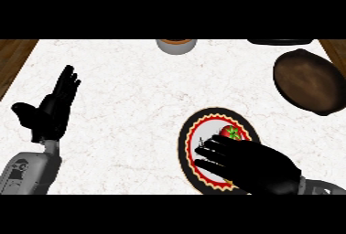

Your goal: Pick the lemon from the plate and place it in the pan

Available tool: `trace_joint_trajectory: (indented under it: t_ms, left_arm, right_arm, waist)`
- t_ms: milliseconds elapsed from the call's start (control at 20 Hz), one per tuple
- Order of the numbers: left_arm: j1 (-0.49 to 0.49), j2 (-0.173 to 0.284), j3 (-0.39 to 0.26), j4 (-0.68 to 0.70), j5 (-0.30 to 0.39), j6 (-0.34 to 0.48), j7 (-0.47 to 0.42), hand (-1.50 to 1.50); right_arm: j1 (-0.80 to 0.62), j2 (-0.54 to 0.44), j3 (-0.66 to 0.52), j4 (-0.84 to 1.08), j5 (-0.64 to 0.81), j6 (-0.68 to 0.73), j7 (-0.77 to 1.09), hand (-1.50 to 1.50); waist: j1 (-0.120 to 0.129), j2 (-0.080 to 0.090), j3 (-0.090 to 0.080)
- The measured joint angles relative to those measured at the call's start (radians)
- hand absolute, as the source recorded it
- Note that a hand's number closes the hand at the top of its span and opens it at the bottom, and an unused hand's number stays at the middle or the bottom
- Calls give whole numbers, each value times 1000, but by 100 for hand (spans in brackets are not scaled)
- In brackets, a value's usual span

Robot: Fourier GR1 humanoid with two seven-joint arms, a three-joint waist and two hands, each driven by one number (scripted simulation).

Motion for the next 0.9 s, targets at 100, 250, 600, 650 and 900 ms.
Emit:
trace_joint_trajectory:
  t_ms: [100, 250, 600, 650, 900]
  left_arm:
    - [-15, -6, 10, 15, -7, -7, 4, 0]
    - [-8, -11, 13, -14, -22, -8, 28, 0]
    - [-12, -33, 28, -15, -39, -16, 35, 0]
    - [0, -35, 30, -20, -41, -21, 29, 0]
    - [20, -34, 47, -59, -50, -39, 48, 0]
  right_arm:
    - [15, 3, 11, 1, 41, -5, -16, -150]
    - [20, 13, 19, 9, 91, 0, -28, -150]
    - [16, 11, 70, 61, 260, -44, -41, -150]
    - [27, 9, 80, 64, 283, -51, -39, -150]
    - [21, 54, 99, 103, 366, -34, -36, -150]
  waist:
    - [-1, 0, 0]
    - [-1, -1, 0]
    - [0, 0, 0]
    - [0, -1, 0]
    - [1, -1, 0]
